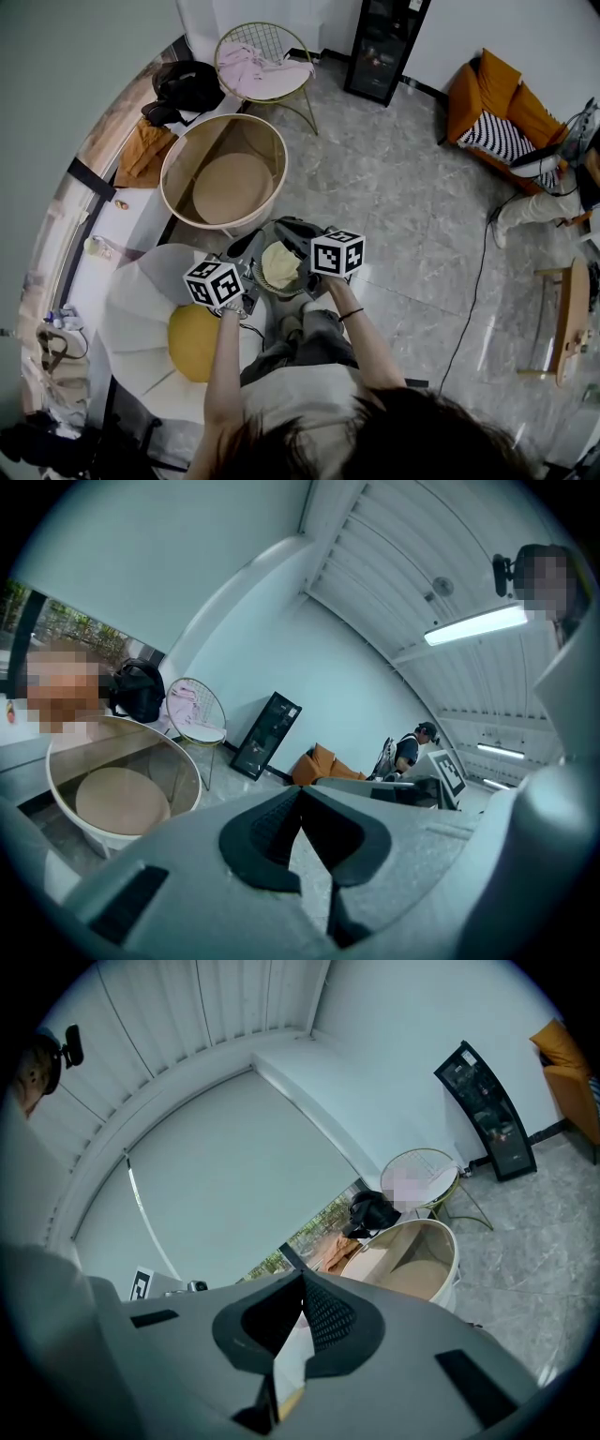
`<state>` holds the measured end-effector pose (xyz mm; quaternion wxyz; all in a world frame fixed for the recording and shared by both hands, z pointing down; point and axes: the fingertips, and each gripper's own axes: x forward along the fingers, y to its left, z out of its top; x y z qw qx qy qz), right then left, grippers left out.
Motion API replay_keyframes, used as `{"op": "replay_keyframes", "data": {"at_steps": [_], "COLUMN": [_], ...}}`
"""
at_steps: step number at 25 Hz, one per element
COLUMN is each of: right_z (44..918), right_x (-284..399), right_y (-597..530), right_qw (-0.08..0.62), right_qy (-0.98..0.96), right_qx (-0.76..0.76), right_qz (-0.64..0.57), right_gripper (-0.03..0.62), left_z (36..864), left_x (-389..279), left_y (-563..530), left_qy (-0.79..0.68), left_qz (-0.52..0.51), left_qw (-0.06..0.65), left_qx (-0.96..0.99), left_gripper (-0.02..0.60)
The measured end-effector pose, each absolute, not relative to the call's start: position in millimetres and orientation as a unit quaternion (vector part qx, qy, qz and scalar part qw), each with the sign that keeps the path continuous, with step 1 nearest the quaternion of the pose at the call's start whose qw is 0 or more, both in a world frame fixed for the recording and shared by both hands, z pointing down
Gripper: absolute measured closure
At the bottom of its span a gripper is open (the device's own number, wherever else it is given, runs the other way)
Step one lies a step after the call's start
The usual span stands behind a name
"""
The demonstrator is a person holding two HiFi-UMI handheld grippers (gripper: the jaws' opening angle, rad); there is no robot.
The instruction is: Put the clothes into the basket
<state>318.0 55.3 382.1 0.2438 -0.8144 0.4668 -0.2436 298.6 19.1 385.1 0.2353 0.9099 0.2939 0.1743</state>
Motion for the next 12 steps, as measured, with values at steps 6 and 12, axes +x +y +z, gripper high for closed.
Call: {"op": "replay_keyframes", "data": {"at_steps": [6,12], "right_z": [377.7,378.1], "right_x": [317.5,317.2], "right_y": [62.5,63.6], "right_qw": [0.246,0.252], "right_qy": [0.464,0.462], "right_qx": [-0.818,-0.818], "right_qz": [-0.235,-0.233], "right_gripper": [0.585,0.585], "left_z": [384.0,383.5], "left_x": [296.8,295.5], "left_y": [24.8,22.7], "left_qy": [0.288,0.285], "left_qz": [0.169,0.166], "left_qw": [0.241,0.24], "left_qx": [0.911,0.913], "left_gripper": [0.571,0.571]}}
